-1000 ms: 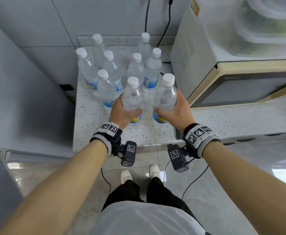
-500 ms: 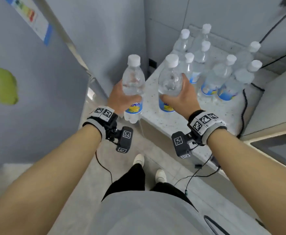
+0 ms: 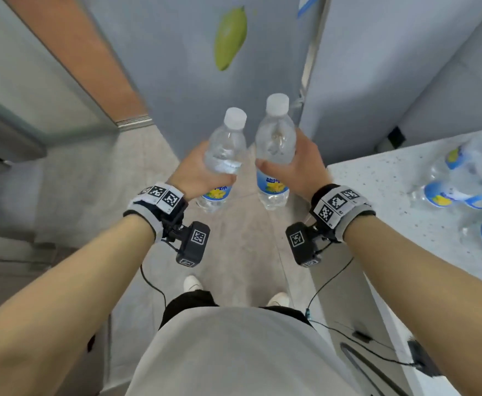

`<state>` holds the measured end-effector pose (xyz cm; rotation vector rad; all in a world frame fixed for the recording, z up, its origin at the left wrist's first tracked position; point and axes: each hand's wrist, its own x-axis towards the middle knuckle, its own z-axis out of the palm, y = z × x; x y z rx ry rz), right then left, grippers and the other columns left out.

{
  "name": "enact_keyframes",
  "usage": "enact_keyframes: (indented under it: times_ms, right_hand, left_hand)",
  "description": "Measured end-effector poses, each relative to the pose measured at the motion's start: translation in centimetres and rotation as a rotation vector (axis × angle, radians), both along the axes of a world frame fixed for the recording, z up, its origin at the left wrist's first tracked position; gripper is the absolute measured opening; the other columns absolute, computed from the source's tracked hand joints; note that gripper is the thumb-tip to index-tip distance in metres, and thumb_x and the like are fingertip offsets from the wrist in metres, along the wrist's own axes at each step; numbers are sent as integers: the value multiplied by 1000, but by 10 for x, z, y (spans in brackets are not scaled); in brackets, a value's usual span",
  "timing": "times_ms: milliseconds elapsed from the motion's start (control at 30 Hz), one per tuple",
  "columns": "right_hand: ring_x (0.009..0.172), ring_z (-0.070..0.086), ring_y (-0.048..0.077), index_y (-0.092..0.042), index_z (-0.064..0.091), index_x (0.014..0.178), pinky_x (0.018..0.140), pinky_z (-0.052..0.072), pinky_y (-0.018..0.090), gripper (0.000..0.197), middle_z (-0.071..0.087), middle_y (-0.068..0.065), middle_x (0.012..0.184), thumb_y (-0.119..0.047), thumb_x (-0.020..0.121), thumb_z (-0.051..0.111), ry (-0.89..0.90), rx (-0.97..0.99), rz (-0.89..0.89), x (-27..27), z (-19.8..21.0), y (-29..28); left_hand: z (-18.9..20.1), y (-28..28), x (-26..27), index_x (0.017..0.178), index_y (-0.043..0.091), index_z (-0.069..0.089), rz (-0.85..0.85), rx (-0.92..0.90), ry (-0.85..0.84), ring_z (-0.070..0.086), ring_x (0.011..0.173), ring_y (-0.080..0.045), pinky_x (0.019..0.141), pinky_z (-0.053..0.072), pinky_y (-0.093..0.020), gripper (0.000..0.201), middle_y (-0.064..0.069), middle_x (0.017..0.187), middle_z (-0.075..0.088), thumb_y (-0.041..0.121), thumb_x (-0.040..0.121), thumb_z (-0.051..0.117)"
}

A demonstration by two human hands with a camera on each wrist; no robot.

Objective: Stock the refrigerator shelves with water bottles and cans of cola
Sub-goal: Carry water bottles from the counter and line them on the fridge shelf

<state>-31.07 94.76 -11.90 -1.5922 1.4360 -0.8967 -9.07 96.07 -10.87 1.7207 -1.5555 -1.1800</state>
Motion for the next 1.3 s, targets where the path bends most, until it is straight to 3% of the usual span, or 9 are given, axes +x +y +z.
enact_keyframes:
  times_ms: [133, 233, 567, 733, 833, 933, 1100, 1233, 1300]
  right_hand:
    - [101, 67, 10, -22, 57, 117, 90, 55, 35, 64, 69, -7, 108, -53, 64, 76, 30, -29, 165, 65, 5, -9]
    - [101, 66, 13, -28, 54, 114, 90, 55, 41, 59, 67, -10, 107, -50, 66, 79, 81, -58, 255, 120, 10, -16]
    - [99, 66, 8, -22, 58, 121, 89, 56, 34, 65, 67, -14, 103, -51, 68, 79, 100, -55, 373, 300, 14, -41]
    - [103, 64, 10, -23, 56, 128, 89, 54, 31, 69, 67, -7, 114, -48, 68, 79, 92, -35, 339, 372, 13, -64]
    - [104, 63, 11, -24, 56, 127, 91, 54, 33, 66, 65, -8, 113, -45, 69, 79, 65, -34, 288, 407, 12, -84]
    - [103, 65, 10, -26, 57, 124, 91, 55, 36, 66, 67, -10, 111, -48, 65, 76, 42, -15, 233, 436, 7, -114]
    - [101, 66, 11, -31, 56, 121, 89, 57, 42, 65, 69, -11, 108, -50, 61, 76, -2, 13, 135, 474, -9, -185]
    - [104, 65, 12, -33, 55, 125, 93, 55, 43, 69, 67, -12, 111, -50, 62, 75, -61, 19, 70, 503, -18, -249]
    - [101, 65, 12, -33, 56, 119, 91, 55, 43, 63, 67, -13, 107, -50, 60, 72, -57, 42, 20, 518, -20, -286]
  left_hand:
    - [3, 20, 64, 107, 29, 60, 85, -34, -28, 67, 91, 1, 80, 53, -17, 56, 10, 101, 70, 34, 54, 76]
    - [2, 29, 118, 104, 24, 59, 177, -38, -7, 62, 73, 13, 67, 48, -6, 44, 12, 92, 67, 10, 68, 80]
    - [-4, 22, 298, 117, 22, 63, 363, -107, -4, 67, 91, -3, 75, 53, -20, 51, 8, 103, 70, 15, 70, 79]
    - [-6, 3, 367, 115, 24, 61, 432, -120, -30, 64, 93, -3, 68, 49, -9, 49, 10, 102, 66, 19, 71, 81]
    - [-10, -19, 399, 119, 24, 63, 460, -130, -14, 65, 100, -14, 86, 56, -33, 59, 2, 110, 68, 28, 63, 81]
    - [-11, -52, 423, 119, 22, 62, 476, -120, 12, 65, 101, -14, 90, 56, -39, 66, 2, 110, 68, 37, 57, 80]
    - [-15, -127, 463, 126, 20, 58, 444, -120, 12, 63, 101, -15, 84, 53, -29, 62, 2, 113, 66, 20, 69, 83]
    - [-15, -196, 493, 120, 23, 57, 398, -105, 0, 58, 86, 4, 68, 45, -12, 53, 8, 103, 62, 12, 75, 81]
    - [-14, -236, 508, 113, 27, 56, 367, -72, -1, 62, 88, -1, 74, 50, -17, 48, 6, 103, 65, 13, 74, 81]
